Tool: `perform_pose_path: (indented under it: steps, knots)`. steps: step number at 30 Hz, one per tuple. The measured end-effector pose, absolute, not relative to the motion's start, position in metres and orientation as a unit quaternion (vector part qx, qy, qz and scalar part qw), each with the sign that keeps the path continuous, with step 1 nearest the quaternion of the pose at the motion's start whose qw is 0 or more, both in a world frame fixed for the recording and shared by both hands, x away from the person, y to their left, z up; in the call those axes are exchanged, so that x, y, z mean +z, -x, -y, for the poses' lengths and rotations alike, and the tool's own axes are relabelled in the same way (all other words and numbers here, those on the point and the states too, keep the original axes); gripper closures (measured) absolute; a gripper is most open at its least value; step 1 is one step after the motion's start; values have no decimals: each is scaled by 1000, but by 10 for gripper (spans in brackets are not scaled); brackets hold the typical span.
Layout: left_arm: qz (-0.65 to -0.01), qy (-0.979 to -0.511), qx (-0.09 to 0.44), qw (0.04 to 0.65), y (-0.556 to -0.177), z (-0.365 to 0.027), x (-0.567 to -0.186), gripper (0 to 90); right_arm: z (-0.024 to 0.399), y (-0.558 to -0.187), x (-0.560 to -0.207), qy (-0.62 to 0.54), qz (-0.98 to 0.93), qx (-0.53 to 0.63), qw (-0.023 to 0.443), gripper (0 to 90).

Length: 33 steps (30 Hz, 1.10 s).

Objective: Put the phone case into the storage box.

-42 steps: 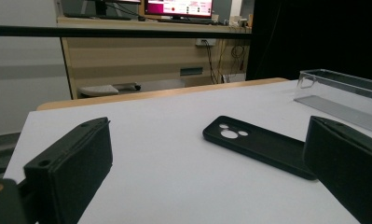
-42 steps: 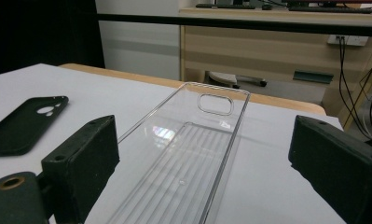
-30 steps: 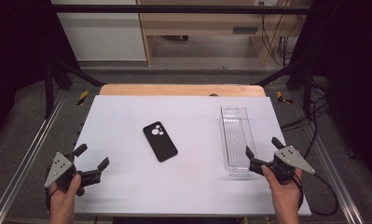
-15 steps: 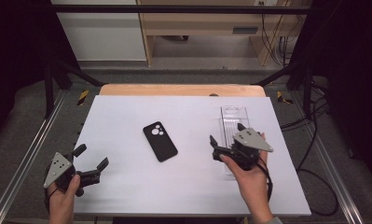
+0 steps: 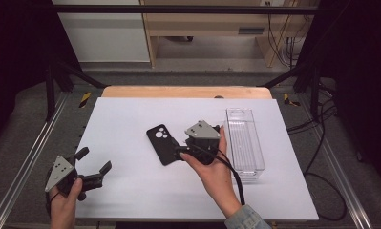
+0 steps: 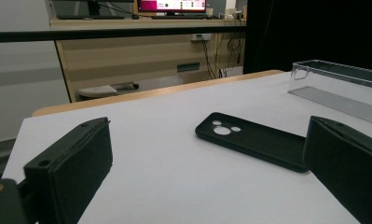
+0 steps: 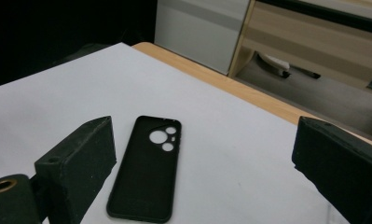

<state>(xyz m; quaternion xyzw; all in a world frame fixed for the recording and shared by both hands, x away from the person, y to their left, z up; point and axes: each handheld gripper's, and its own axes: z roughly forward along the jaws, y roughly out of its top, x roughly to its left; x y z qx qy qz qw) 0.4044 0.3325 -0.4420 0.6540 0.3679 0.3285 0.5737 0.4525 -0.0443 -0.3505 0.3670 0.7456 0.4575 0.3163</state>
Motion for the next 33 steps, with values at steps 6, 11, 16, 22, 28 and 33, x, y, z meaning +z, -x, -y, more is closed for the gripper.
perform_pose_path:
  steps: [6,11,16,22,28,33]
  knots:
    - [-366,-656,327,574,-405,-331,-442,14,23,-466,-366,-364,-766,440,295,63]
    - [-366,-656,325,575,-405,-331,-442,14,13,-477,-378,-374,-777,428,272,66]
    - [-365,-656,327,574,-405,-331,-441,14,5,-491,-393,-392,-788,408,241,87]
    - [-364,-658,326,573,-406,-329,-442,14,-3,-510,-416,-382,-820,379,196,447]
    - [-364,-657,326,574,-406,-330,-442,14,-11,-519,-436,-384,-846,338,150,742]
    - [-363,-658,325,574,-406,-329,-442,14,-11,-521,-446,-387,-852,326,137,866]
